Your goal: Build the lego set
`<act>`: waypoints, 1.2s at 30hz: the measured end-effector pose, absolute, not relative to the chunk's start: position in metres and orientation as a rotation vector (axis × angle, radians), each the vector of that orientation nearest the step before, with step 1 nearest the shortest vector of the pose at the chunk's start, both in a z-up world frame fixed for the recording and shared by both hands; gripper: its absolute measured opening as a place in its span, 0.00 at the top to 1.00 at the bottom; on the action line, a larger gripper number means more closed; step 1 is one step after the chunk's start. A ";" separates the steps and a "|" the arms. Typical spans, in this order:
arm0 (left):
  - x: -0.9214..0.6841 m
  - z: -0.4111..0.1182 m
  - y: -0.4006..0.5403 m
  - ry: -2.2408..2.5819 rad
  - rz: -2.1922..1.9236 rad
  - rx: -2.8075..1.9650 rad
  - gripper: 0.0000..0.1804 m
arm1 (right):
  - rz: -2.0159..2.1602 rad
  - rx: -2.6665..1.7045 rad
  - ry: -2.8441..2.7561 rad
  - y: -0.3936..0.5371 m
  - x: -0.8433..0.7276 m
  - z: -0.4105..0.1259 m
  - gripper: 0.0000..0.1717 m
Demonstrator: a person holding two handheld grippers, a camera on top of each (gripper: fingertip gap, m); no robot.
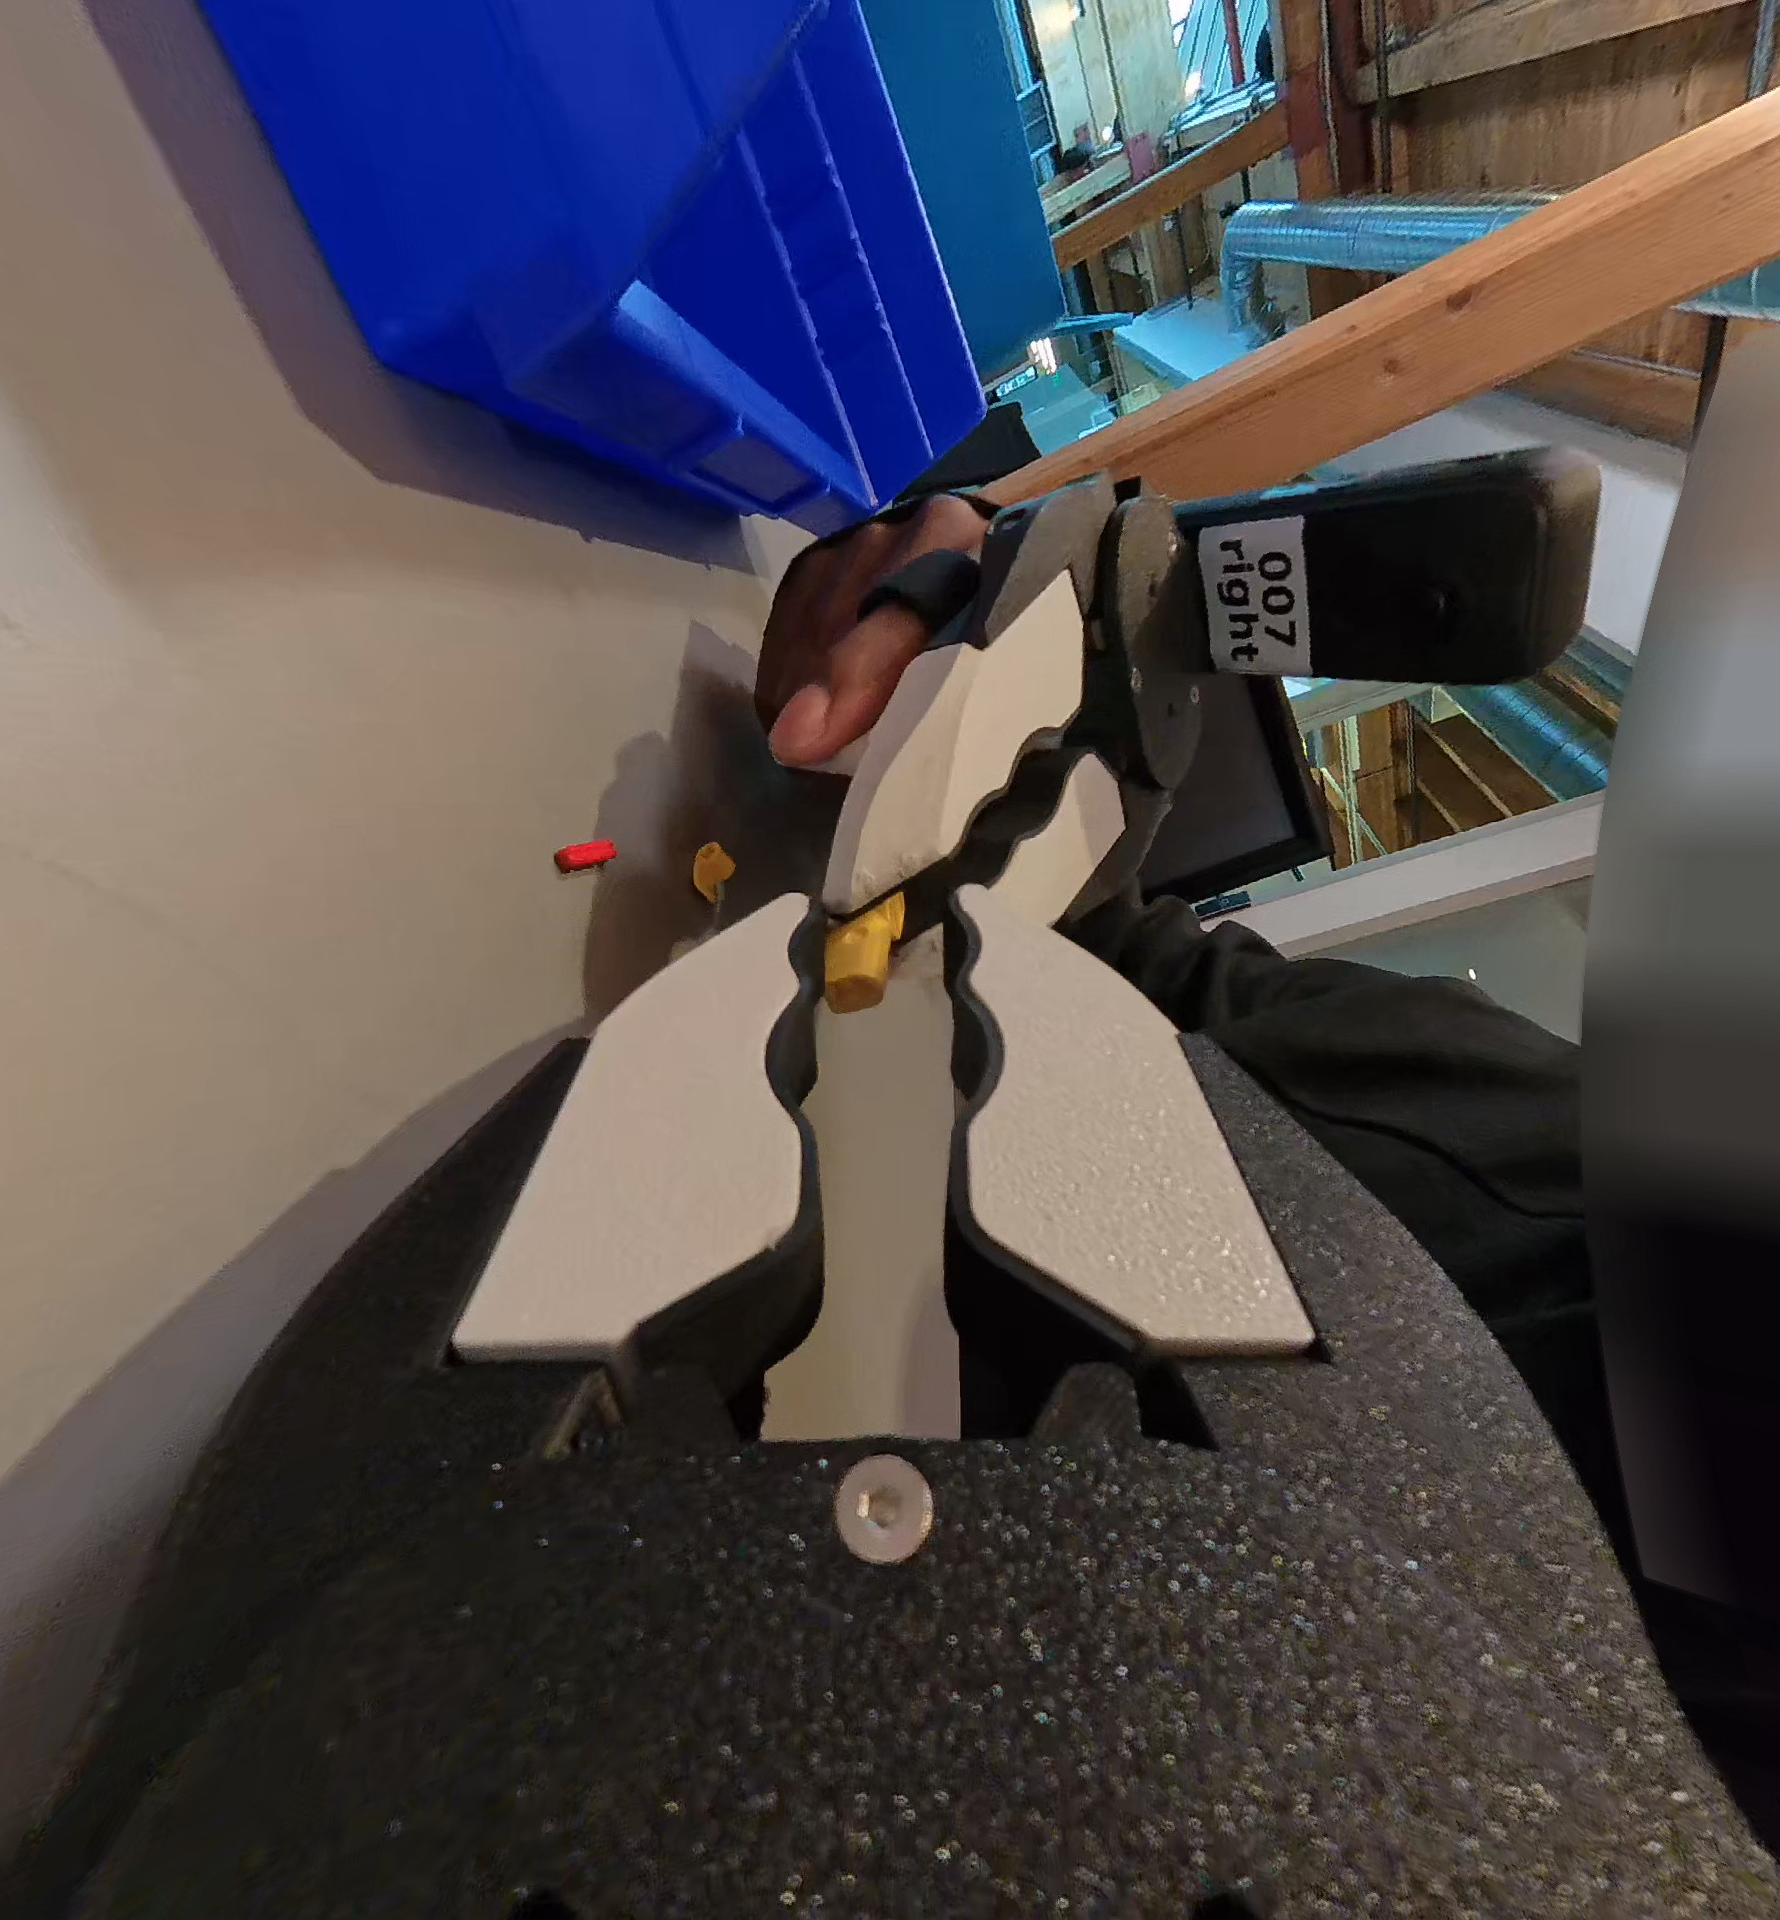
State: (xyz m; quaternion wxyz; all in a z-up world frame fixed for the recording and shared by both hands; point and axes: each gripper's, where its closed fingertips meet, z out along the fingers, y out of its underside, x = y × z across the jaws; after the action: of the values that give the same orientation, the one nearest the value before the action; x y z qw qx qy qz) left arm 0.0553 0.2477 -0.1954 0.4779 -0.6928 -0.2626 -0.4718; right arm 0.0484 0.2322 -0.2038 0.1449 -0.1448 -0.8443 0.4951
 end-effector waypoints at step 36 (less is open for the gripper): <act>0.013 -0.158 0.237 -0.508 -0.540 -1.477 0.97 | 1.968 -0.999 -2.124 0.236 0.018 -0.167 0.92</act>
State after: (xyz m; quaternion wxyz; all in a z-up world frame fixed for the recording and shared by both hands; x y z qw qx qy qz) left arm 0.0133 0.2368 -0.1576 0.6774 -0.6574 -0.2262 -0.2402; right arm 0.0180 0.2364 -0.1672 0.0392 -0.3258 -0.6928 0.6421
